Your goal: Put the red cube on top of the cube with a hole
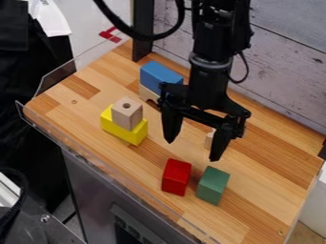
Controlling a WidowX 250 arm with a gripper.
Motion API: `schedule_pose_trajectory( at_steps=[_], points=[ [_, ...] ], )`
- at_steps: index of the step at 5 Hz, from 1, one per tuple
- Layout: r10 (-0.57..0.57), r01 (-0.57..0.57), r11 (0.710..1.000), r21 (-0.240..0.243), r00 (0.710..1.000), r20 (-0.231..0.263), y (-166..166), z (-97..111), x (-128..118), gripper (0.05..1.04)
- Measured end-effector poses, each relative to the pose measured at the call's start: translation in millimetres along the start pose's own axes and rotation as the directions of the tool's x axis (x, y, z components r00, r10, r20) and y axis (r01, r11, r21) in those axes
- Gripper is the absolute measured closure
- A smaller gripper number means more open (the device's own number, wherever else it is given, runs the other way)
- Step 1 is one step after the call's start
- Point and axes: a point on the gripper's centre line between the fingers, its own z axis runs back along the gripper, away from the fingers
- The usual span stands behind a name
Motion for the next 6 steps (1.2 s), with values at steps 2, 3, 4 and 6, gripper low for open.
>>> schedule_pose_trajectory(
  at_steps=[2,3,4,6],
  points=[
    [0.014,-0.014,1.000,-0.019,1.000,0.001,1.9,-13.7,-12.0,0.083],
    [0.010,-0.007,0.999,-0.035,0.998,0.065,5.9,-9.5,-12.5,0.083],
    [0.032,-0.030,0.999,-0.033,0.997,0.074,9.8,-11.4,-12.7,0.083],
    [0.086,-0.087,0.996,0.010,0.996,0.036,11.6,-22.6,-6.2,0.083]
  ],
)
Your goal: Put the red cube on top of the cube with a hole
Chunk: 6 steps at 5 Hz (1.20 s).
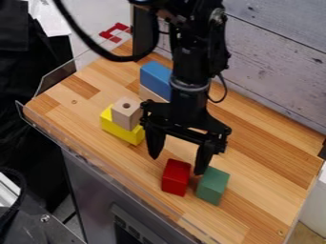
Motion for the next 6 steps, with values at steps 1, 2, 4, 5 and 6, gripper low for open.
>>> schedule_pose_trajectory(
  at_steps=[1,2,4,5,6],
  points=[
    [0.022,-0.022,1.000,0.004,1.000,-0.015,-0.6,-5.3,0.8,0.083],
    [0.045,-0.045,0.999,-0.008,0.999,-0.015,-2.4,-9.6,2.7,0.083],
    [0.096,-0.096,0.995,-0.016,0.995,-0.030,0.0,-17.1,-2.4,0.131],
    [0.104,-0.105,0.994,-0.014,0.994,-0.037,2.2,-21.9,-7.4,0.417],
    [0.084,-0.084,0.996,-0.013,0.995,-0.047,2.8,-21.8,-8.9,0.524]
  ],
)
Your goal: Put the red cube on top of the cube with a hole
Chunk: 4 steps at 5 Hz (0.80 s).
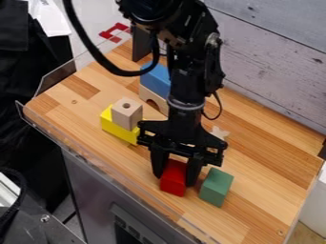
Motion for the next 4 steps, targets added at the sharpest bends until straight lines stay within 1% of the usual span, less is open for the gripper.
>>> schedule_pose_trajectory(
  at_steps=[1,2,3,4],
  points=[
    [-0.068,0.068,0.998,0.012,0.998,0.017,-3.5,24.9,7.9,0.524],
    [-0.191,0.187,0.981,0.050,0.978,0.086,-11.5,71.2,30.0,0.524],
    [-0.261,0.253,0.964,0.079,0.956,0.132,-13.3,115.8,42.6,0.524],
    [-0.267,0.260,0.963,0.077,0.957,0.115,6.8,129.8,50.0,0.524]
  ],
)
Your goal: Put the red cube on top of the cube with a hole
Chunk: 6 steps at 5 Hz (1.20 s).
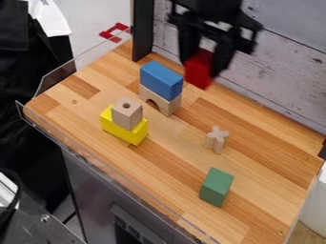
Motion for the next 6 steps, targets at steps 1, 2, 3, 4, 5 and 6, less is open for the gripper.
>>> schedule_pose_trajectory(
  at_steps=[1,2,3,4,5,6],
  points=[
    [0.010,-0.010,1.000,-0.011,1.000,-0.007,17.9,-1.8,-0.1,0.524],
    [0.007,-0.007,1.000,-0.016,0.999,-0.038,30.3,-9.3,-7.9,0.524],
    [0.022,-0.024,0.999,-0.034,0.999,-0.041,39.1,-11.6,-19.8,0.524],
    [0.024,-0.027,0.998,-0.054,0.998,-0.051,46.1,-15.8,-26.0,0.524],
    [0.052,-0.057,0.996,-0.068,0.996,-0.078,57.0,-27.3,-36.1,0.525],
    [0.051,-0.056,0.995,-0.082,0.997,-0.058,62.8,-30.1,-35.5,0.524]
  ],
)
